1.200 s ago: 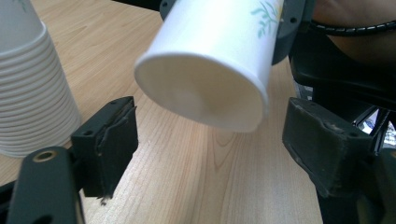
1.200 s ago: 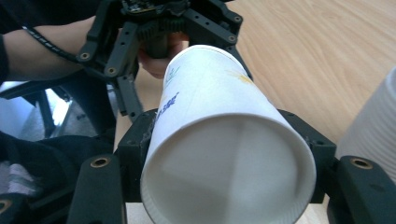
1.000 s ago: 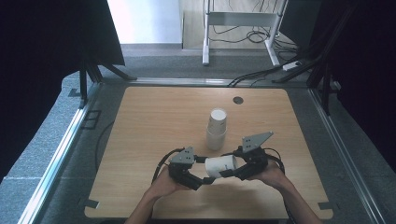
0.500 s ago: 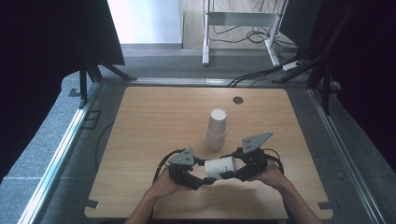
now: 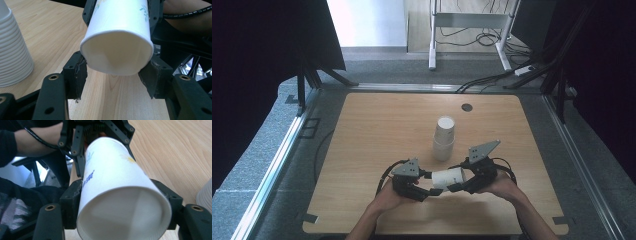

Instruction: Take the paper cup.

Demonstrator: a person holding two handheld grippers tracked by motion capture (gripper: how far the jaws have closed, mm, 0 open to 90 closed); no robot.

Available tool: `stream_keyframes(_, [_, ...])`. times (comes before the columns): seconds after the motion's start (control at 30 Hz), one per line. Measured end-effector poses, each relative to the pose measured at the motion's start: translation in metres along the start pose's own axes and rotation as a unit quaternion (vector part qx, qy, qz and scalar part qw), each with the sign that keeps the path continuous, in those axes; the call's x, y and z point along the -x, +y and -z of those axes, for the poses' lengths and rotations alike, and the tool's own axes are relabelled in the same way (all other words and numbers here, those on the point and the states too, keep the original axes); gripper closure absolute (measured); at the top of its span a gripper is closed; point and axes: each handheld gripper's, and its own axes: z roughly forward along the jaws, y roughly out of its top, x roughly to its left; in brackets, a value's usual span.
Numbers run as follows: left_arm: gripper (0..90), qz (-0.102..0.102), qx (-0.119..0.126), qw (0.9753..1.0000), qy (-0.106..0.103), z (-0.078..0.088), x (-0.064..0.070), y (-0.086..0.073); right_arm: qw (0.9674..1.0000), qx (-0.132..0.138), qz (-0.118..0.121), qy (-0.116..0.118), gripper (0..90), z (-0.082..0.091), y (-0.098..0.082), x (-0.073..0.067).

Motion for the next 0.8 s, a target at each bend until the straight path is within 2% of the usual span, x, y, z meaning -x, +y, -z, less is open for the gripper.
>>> stream_keyframes(0.13, [40.7, 0.001, -0.007, 1.0, 0.005, 0.002, 0.0, 0.001, 0.9998, -0.012, 0.002, -0.016, 27.1, 0.0, 0.002, -0.001])
stream_keyframes(0.23, [40.6, 0.0, -0.022, 0.9997, 0.012, 0.002, 0.0, 0.003, 0.9991, -0.024, 0.006, -0.036, 23.7, 0.005, 0.005, -0.002])
stream_keyframes(0.33, [40.5, -0.006, -0.048, 0.9985, 0.024, 0.001, 0.002, 0.005, 0.9979, -0.038, 0.015, -0.051, 21.6, 0.01, 0.009, -0.004])
stream_keyframes(0.47, [40.1, -0.011, -0.083, 0.9958, 0.036, 0.0, 0.002, 0.007, 0.9939, -0.076, 0.032, -0.072, 20.6, 0.013, 0.016, -0.006])
stream_keyframes(0.57, [40.1, -0.014, -0.108, 0.993, 0.044, -0.002, 0.003, 0.008, 0.9894, -0.11, 0.047, -0.081, 20.4, 0.011, 0.022, -0.008])
stream_keyframes(0.73, [39.9, -0.019, -0.139, 0.9885, 0.055, -0.003, 0.005, 0.011, 0.975, -0.188, 0.082, -0.086, 19.9, -0.003, 0.032, -0.012])
stream_keyframes(0.8, [39.9, -0.012, -0.141, 0.9882, 0.059, -0.004, 0.007, 0.012, 0.9689, -0.212, 0.096, -0.084, 20.0, -0.01, 0.035, -0.013])
